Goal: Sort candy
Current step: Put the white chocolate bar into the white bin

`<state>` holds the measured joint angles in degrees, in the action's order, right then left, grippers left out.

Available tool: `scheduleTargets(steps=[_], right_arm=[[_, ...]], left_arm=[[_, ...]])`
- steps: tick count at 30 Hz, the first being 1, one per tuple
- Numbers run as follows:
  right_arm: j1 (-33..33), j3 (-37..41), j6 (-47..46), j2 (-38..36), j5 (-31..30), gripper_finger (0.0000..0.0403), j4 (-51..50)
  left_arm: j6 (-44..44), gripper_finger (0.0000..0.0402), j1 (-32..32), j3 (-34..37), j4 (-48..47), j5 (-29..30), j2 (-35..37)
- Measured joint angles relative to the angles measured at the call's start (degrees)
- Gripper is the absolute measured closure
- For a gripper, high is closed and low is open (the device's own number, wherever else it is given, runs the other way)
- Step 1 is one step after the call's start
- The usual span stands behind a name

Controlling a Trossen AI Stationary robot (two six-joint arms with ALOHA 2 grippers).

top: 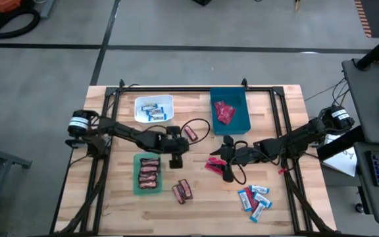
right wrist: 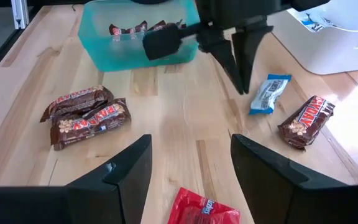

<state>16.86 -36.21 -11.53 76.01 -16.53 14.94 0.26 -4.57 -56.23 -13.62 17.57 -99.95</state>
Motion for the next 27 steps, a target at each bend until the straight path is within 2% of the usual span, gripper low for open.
scheduleTargets(steps=[4, 7, 10, 13, 19, 23, 27], right_arm=[[0.0, 0.0, 0.0, 0.0, 0.0, 0.0193, 0.0], [0.0, 0.0, -0.1, 0.0, 0.0, 0.0193, -0.1], [0.0, 0.0, -0.1, 0.0, 0.0, 0.0193, -0.1], [0.0, 0.0, -0.5, 0.0, 0.0, 0.0193, -0.1], [0.0, 0.0, -0.5, 0.0, 0.0, 0.0193, -0.1], [0.0, 0.0, -0.5, 0.0, 0.0, 0.0193, -0.3], [0.0, 0.0, -0.5, 0.0, 0.0, 0.0193, -0.3]], left_arm=[[-9.6, 0.0397, 0.0, 0.0, -2.2, -0.2, 0.5], [-14.2, 0.0377, 0.5, 0.0, -3.3, -0.2, 0.5], [-15.8, 0.0342, 1.4, 0.0, -3.0, 0.1, 0.5], [-16.8, 0.0296, 1.5, 0.0, -2.6, 2.8, 0.4], [-17.8, 0.0218, 2.5, 0.1, 1.1, 2.9, -3.0], [-17.8, 0.0205, 3.2, 0.0, 1.9, 2.9, -5.2], [-16.5, 0.0215, 3.6, -0.1, 2.1, 3.0, -5.9]])
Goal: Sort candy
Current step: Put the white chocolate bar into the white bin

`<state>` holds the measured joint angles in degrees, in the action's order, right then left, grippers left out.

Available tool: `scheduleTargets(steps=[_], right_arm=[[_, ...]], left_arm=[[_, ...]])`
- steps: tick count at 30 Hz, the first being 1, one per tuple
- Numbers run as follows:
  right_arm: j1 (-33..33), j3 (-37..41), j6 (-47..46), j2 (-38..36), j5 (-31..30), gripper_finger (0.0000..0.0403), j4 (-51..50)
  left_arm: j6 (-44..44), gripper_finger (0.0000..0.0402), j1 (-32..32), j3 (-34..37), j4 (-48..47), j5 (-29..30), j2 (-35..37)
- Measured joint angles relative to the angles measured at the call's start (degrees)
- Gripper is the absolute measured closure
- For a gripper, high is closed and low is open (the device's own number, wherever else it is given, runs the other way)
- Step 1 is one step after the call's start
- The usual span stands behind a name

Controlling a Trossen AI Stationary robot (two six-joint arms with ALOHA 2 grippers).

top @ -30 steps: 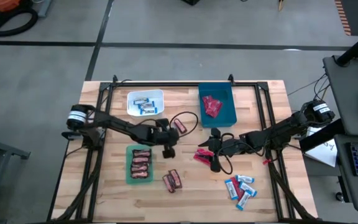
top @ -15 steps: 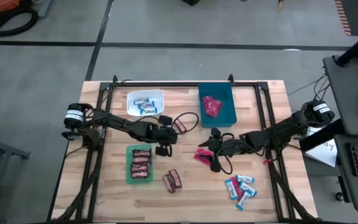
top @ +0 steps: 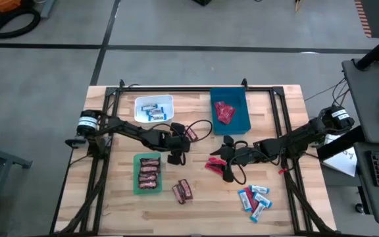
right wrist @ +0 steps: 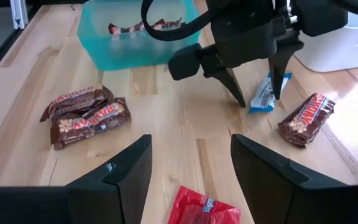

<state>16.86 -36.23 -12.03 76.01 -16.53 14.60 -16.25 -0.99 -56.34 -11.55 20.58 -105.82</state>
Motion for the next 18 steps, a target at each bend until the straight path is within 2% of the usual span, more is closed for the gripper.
scheduleTargets(steps=[4, 13, 18], right_arm=[[0.0, 0.0, 0.0, 0.0, 0.0, 0.0193, -0.2], [0.0, 0.0, 0.0, 0.0, 0.0, 0.0193, -0.4], [0.0, 0.0, 0.0, 0.0, 0.0, 0.0193, -0.4]], left_arm=[[0.1, 0.0255, 0.0, 0.0, 0.0, -0.3, 0.0], [0.8, 0.0387, 0.1, -0.8, -0.5, 0.2, -0.2], [2.3, 0.0388, -0.1, -3.5, -4.2, -4.1, 1.6]])
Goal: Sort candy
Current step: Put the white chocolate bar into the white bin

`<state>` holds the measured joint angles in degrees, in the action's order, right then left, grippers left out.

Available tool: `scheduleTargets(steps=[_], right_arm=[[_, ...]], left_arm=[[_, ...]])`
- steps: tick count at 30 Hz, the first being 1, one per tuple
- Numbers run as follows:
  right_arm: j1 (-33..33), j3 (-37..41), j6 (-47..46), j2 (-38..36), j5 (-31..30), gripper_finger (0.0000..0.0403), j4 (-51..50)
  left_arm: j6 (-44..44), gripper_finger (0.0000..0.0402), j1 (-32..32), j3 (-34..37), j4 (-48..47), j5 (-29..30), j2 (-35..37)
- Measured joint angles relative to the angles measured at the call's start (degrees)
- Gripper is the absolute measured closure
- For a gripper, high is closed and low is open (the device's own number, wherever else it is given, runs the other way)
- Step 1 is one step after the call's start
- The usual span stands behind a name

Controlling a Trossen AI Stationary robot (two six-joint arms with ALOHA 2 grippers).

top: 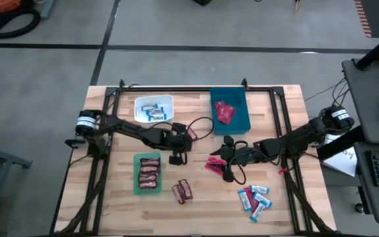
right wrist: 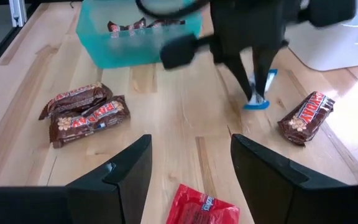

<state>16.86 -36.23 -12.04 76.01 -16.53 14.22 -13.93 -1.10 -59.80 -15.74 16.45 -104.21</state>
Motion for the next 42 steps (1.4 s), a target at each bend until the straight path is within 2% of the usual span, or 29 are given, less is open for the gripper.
scheduleTargets(steps=[4, 11, 16, 20, 24, 27, 30, 34, 42], right_arm=[[0.0, 0.0, 0.0, 0.0, 0.0, 0.0193, -0.1], [0.0, 0.0, 0.0, 0.0, 0.0, 0.0193, -0.3], [0.0, 0.0, 0.0, 0.0, 0.0, 0.0193, -0.3], [0.0, 0.0, 0.0, 0.0, 0.0, 0.0193, -0.3], [0.0, 0.0, 0.0, 0.0, 0.0, 0.0193, -0.3], [0.0, 0.0, 0.3, 0.0, -0.2, 0.0193, -0.3], [0.0, 0.0, 2.0, 0.0, -5.2, 0.0193, -0.3], [-2.0, 0.0, 4.4, -0.4, -13.5, 0.0193, -0.4], [-8.1, 0.0, 6.1, -0.6, -13.5, 0.0193, -0.4]], left_arm=[[0.3, 0.0391, 0.0, -2.8, -5.6, -2.0, 3.9], [0.3, 0.0396, 2.9, -5.4, -14.7, -0.9, 14.7], [1.7, 0.0396, 10.1, -4.8, -23.1, 3.8, 21.9], [4.1, 0.0397, 19.4, -2.9, -23.8, 3.6, 24.4], [6.4, 0.0397, 28.6, -1.0, -22.7, 0.5, 23.4], [6.6, 0.0397, 32.4, -0.9, -21.3, -1.7, 20.6], [6.4, 0.0397, 33.1, -1.3, -19.5, -4.2, 17.6], [2.0, 0.0393, 33.0, -1.4, -19.1, -4.4, 14.1], [0.0, 0.0357, 33.1, -1.4, -16.4, -2.9, 9.2]])
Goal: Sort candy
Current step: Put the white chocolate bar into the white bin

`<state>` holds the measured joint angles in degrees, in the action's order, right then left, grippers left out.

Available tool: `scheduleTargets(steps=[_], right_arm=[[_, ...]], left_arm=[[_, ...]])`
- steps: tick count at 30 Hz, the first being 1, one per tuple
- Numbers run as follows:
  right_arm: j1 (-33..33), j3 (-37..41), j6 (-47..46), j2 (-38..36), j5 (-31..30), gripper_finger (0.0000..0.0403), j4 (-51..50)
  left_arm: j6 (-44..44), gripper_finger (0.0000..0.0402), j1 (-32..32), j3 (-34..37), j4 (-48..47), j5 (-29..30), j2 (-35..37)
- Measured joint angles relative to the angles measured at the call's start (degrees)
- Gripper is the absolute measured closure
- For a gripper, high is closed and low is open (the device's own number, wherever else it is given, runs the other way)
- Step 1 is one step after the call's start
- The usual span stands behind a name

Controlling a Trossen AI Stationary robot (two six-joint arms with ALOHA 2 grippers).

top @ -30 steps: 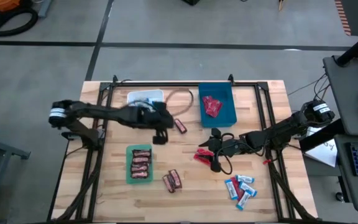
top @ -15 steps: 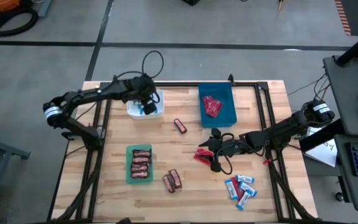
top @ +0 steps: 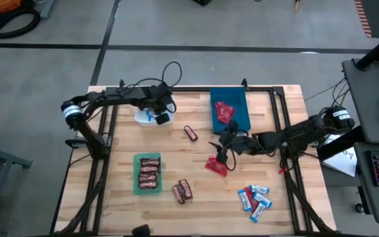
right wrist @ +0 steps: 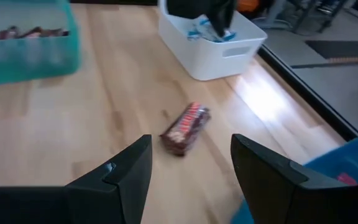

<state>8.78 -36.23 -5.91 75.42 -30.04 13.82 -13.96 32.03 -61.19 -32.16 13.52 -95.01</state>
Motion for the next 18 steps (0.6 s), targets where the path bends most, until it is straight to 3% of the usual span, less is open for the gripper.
scheduleTargets(steps=[18], right_arm=[[-1.2, 0.0, -0.9, 0.0, 0.6, 0.0193, -0.9]], left_arm=[[3.5, 0.024, -0.4, -0.1, 0.2, 1.1, 1.2]])
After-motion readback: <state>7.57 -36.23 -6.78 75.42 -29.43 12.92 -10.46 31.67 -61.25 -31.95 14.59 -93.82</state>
